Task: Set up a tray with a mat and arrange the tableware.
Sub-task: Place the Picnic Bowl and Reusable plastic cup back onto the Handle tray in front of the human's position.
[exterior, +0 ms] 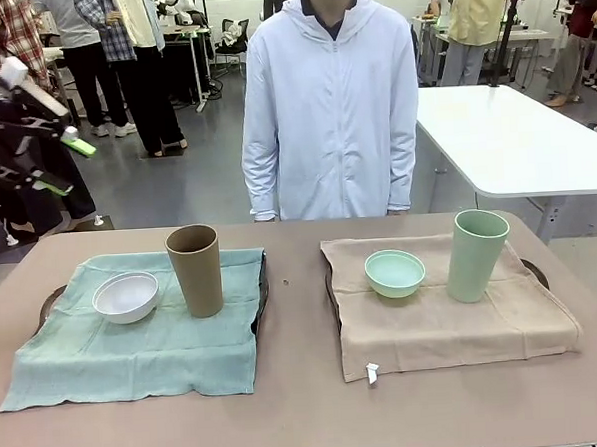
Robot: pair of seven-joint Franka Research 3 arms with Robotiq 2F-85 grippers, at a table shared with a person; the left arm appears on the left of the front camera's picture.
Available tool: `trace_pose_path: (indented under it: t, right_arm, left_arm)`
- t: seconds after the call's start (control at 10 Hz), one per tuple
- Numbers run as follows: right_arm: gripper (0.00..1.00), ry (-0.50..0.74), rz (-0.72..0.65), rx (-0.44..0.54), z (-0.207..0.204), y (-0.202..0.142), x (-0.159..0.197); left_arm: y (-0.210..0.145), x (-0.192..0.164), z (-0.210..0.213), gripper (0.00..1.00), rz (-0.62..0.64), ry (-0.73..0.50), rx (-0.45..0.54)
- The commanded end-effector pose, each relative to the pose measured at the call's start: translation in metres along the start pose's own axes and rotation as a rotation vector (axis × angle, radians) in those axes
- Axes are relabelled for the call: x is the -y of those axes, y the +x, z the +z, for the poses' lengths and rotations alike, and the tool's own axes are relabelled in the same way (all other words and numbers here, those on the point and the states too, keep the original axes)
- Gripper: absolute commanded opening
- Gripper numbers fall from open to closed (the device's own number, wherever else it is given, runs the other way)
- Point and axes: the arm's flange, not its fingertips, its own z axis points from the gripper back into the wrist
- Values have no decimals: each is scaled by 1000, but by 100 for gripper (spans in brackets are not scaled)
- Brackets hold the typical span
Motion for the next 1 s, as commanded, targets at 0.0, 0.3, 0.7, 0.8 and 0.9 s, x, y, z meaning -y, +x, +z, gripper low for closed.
trace_pose_path:
  t: [0.0,0.3,0.7,0.8,0.9]
  right_arm:
    - [100,102,-38,46,16,-24,23]
    - [100,173,-127,94,13,-84,68]
    - [100,154,-138,81,22,-89,78]
    - [100,154,-138,81,22,-89,78]
    - [100,154,-138,81,22,-89,78]
  left_arm:
    - [-12,-24,8,70,14,-99,34]
    - [-24,-48,20,70,18,-144,78]
    - [-19,-50,25,70,51,-110,70]
    - [-19,-50,25,70,51,-110,70]
    - [-19,-50,25,70,51,-110,70]
